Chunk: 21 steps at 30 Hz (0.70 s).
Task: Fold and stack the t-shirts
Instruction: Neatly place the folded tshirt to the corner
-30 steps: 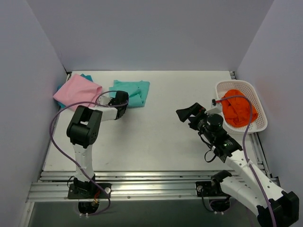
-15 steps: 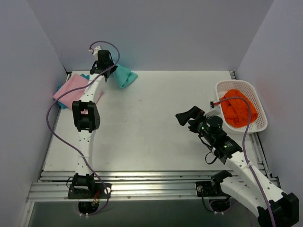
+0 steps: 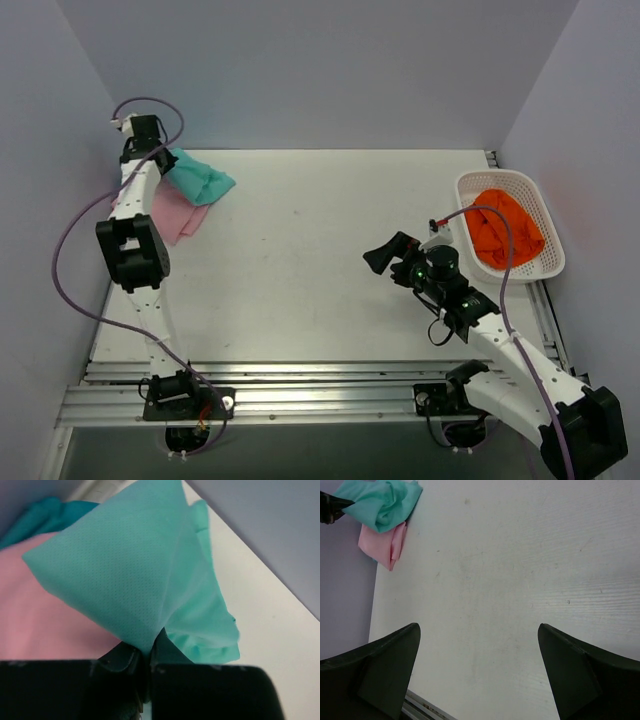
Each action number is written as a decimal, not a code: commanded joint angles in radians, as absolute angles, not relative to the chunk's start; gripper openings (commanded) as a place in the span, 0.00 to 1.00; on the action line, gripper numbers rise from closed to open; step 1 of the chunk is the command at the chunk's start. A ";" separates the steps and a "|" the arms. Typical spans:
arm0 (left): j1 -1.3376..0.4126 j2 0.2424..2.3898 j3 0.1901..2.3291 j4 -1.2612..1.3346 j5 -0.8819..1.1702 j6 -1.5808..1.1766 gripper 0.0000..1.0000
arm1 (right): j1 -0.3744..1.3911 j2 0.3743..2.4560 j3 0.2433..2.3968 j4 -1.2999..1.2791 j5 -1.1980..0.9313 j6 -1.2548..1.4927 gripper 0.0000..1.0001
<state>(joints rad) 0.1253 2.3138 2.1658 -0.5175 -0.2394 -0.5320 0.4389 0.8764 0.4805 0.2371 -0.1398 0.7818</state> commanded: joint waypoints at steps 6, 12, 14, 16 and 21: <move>0.313 1.956 1.841 -0.378 -0.236 -0.578 0.22 | 0.436 0.942 0.454 0.348 -0.195 0.765 1.00; 0.331 2.052 1.810 -0.438 -0.269 -0.594 0.94 | 0.434 0.923 0.462 0.322 -0.167 0.755 1.00; 0.331 2.112 1.880 -0.485 -0.241 -0.612 0.94 | 0.434 0.920 0.463 0.311 -0.154 0.752 1.00; 0.334 2.189 1.931 -0.529 -0.195 -0.615 0.94 | 0.434 0.920 0.462 0.313 -0.149 0.750 1.00; 0.336 2.221 1.904 -0.488 -0.173 -0.609 0.94 | 0.434 0.956 0.462 0.331 -0.146 0.756 1.00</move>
<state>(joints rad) 0.3267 2.2440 1.8999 -0.4862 -0.2070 -0.5957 0.4389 0.9432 0.4576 0.2901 -0.1612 0.7719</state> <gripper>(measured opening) 0.940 0.998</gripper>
